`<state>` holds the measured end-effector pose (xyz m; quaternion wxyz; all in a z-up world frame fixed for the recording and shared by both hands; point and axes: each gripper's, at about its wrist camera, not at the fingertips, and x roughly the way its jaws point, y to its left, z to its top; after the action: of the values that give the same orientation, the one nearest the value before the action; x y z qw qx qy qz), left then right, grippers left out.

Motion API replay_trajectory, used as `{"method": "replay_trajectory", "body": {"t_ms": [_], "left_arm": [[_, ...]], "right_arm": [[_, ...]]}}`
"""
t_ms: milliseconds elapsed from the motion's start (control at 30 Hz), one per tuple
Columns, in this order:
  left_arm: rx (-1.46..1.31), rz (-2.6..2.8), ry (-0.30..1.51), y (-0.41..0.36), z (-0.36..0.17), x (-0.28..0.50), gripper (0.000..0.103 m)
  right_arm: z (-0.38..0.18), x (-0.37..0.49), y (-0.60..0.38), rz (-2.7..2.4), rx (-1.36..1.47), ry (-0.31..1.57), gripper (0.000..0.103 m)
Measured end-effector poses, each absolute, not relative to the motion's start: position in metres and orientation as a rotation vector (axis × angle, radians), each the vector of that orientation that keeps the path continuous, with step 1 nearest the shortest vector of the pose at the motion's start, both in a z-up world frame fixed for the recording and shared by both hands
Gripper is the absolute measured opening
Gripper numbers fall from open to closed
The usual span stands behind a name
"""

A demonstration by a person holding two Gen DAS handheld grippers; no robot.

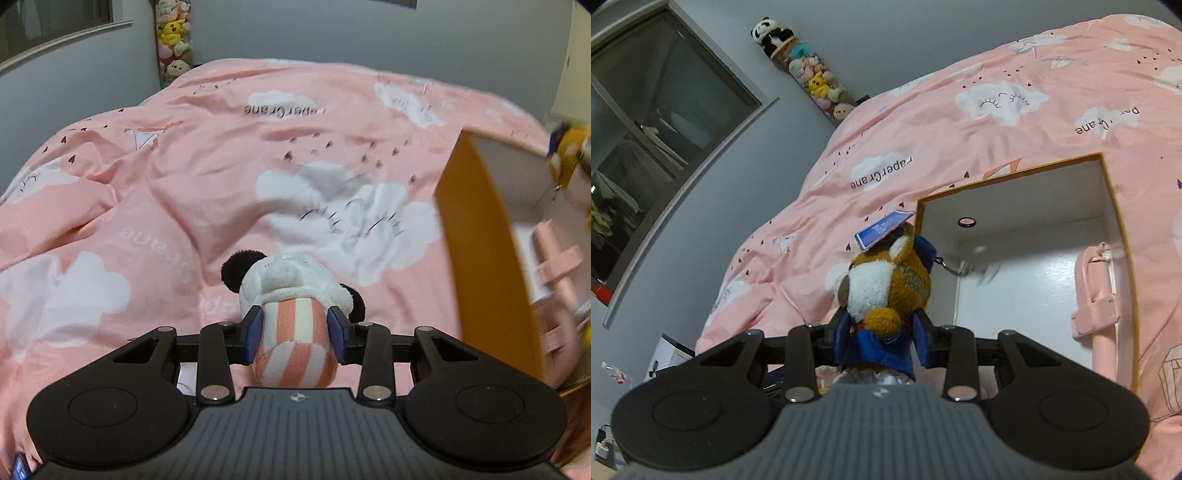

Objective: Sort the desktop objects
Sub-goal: 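Carry both plush toys to the orange box with both tools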

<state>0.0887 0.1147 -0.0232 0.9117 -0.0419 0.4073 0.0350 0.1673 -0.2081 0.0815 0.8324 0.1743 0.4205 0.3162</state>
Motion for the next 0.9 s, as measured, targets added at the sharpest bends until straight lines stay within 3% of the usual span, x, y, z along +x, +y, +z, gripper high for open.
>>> {"method": "replay_trajectory", "body": {"t_ms": [367,600,900], "left_arm": [[-0.130,-0.186,0.585,0.039,0.073,0.092,0.042],[0.059,-0.257,0.592,-0.044,0.046,0.124,0.042],[0.309,-0.222,0.642,-0.094,-0.001,0.142,0.042]], "right_arm": [[0.048,0.213,-0.255,0.554,0.496,0.993,0.038],[0.023,0.246,-0.266,0.520,0.532,1.099,0.038],[0.000,0.260,-0.252,0.444,0.437,1.165,0.037]]}}
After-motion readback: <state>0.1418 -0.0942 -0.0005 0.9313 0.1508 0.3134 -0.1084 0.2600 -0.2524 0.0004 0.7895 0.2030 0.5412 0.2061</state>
